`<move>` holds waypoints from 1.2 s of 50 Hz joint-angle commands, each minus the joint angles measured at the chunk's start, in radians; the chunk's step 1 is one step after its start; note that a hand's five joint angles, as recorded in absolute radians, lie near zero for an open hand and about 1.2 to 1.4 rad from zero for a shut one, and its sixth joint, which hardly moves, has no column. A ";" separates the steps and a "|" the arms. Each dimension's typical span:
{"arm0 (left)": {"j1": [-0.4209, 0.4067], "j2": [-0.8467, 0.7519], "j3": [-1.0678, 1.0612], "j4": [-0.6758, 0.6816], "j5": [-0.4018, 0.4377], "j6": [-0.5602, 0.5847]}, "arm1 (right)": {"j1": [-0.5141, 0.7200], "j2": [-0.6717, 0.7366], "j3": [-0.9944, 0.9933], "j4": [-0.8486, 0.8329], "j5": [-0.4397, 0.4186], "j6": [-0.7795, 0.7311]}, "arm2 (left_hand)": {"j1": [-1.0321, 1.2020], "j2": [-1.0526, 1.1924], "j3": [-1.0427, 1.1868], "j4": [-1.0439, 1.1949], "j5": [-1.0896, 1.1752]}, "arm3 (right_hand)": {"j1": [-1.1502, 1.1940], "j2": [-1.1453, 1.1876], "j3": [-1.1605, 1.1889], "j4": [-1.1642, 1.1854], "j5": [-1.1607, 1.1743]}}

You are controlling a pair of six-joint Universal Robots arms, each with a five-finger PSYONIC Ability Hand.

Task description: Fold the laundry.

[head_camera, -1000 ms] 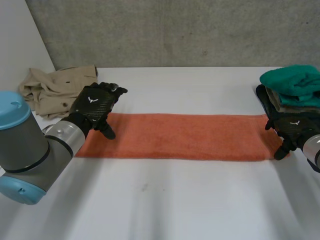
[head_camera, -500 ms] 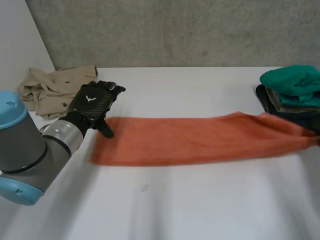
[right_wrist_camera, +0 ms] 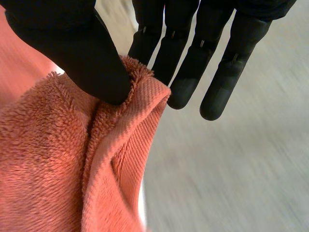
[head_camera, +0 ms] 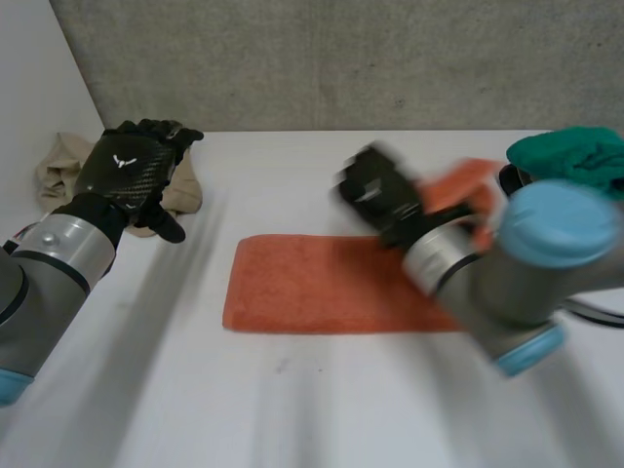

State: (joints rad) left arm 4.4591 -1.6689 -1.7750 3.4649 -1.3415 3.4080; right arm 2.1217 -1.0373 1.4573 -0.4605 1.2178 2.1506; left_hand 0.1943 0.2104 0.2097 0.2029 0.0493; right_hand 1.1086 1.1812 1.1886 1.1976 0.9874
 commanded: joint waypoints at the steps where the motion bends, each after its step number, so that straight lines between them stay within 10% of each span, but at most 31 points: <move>1: -0.009 -0.014 -0.012 0.013 -0.001 -0.001 | 0.187 0.204 -0.089 0.017 -0.058 -0.024 | 0.019 0.003 0.004 0.011 -0.010 | 0.288 0.215 0.208 0.199 0.234; 6: -0.021 -0.026 -0.009 0.043 -0.001 0.000 | 0.204 0.240 -0.132 0.025 -0.023 -0.012 | 0.019 0.003 0.004 0.011 -0.010 | 0.202 0.129 0.121 0.113 0.148; 8: -0.027 -0.037 -0.006 0.054 -0.002 0.000 | 0.201 0.209 -0.127 0.025 0.040 0.008 | 0.022 0.006 0.007 0.014 -0.007 | -0.660 -0.732 -0.740 -0.749 -0.713; 10: -0.040 -0.049 0.002 0.065 -0.004 0.002 | 0.199 0.180 -0.117 0.023 0.103 0.044 | 0.022 0.006 0.007 0.014 -0.007 | -0.934 -1.007 -1.014 -1.023 -0.987; 15: -0.058 -0.060 0.014 0.072 -0.004 0.002 | 0.135 0.050 -0.048 0.049 0.262 0.335 | 0.022 0.006 0.007 0.014 -0.007 | -0.934 -1.007 -1.014 -1.023 -0.987; 21: -0.147 -0.119 0.052 0.079 -0.010 0.005 | 0.049 -0.082 0.037 0.216 0.259 0.589 | 0.025 0.009 0.010 0.017 -0.004 | -0.934 -1.007 -1.014 -1.023 -0.987; 33: -0.320 -0.307 0.175 0.083 -0.129 0.014 | -0.178 -0.080 0.204 0.347 0.266 0.536 | 0.031 0.015 0.016 0.022 0.001 | -0.934 -1.007 -1.014 -1.023 -0.987; 39: -0.325 -0.302 0.180 0.082 -0.160 0.013 | -0.206 -0.033 0.224 0.202 0.272 0.440 | 0.028 0.012 0.013 0.019 -0.002 | 0.288 0.215 0.208 0.199 0.234; 52: -0.224 -0.160 0.103 0.076 -0.166 0.010 | -0.002 -0.064 0.057 0.066 0.249 0.384 | 0.022 0.006 0.007 0.014 -0.007 | 0.288 0.215 0.208 0.199 0.234; 60: -0.138 -0.069 0.051 0.079 -0.166 0.002 | 0.211 0.109 -0.057 0.088 -0.030 0.391 | 0.022 0.006 0.007 0.014 -0.007 | 0.288 0.215 0.208 0.199 0.234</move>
State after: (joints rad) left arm 4.2699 -1.7920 -1.6916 3.5420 -1.5078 3.4150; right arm 2.1980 -1.0654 1.4709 -0.3982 1.3943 2.5319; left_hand 0.1944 0.2104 0.2097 0.2029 0.0493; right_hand 1.0669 1.1818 1.1880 1.1965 1.0014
